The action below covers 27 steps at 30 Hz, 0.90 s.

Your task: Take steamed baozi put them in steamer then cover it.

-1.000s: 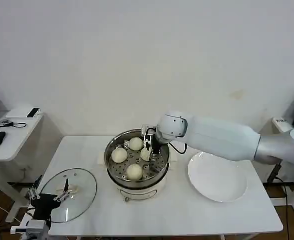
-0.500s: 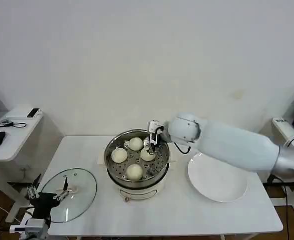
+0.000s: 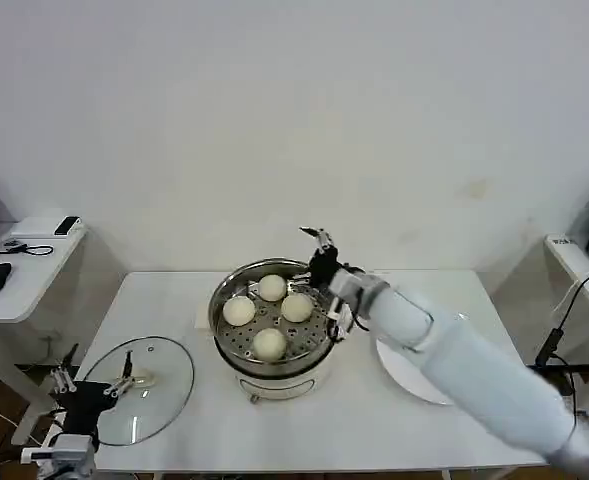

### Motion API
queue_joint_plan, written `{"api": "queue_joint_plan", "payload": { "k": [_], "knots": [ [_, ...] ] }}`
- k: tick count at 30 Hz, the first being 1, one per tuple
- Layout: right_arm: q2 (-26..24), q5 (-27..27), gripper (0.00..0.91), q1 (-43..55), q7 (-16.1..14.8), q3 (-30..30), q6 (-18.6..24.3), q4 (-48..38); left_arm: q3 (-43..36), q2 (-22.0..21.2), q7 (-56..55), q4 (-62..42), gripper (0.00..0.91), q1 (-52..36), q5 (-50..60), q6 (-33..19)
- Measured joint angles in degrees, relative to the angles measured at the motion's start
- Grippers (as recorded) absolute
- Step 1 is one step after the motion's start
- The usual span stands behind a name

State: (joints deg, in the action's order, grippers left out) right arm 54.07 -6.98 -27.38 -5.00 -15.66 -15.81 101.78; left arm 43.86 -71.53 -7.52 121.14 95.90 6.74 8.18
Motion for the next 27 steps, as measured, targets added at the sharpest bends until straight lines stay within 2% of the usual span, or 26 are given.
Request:
{"api": "queue_joint_plan", "payload": {
  "k": [7,13,19,27],
  "knots": [
    [7.8,5.3,0.907,-22.0,-0.8,23.9,11.6,3.0,-0.6,2.2,-1.4,-2.8,0.907,0.0,8.6,-1.6],
    [14.7,5.6,0.907,-36.4,-1.4,40.2,17.6,4.9,-0.7,3.6,-3.2,-5.9,0.907,0.2,21.4,-4.8],
    [18.8,5.7,0.907,-46.1,-1.4,51.1,21.2,6.9,0.7,5.3,-5.5,-8.8,0.907,2.1,36.2,-7.6],
    [22.4,5.7,0.907,-54.3,-1.2,59.1,24.7,8.5,1.3,7.7,-6.8,-13.7,0.907,3.2,50.1,-8.9]
  ]
}}
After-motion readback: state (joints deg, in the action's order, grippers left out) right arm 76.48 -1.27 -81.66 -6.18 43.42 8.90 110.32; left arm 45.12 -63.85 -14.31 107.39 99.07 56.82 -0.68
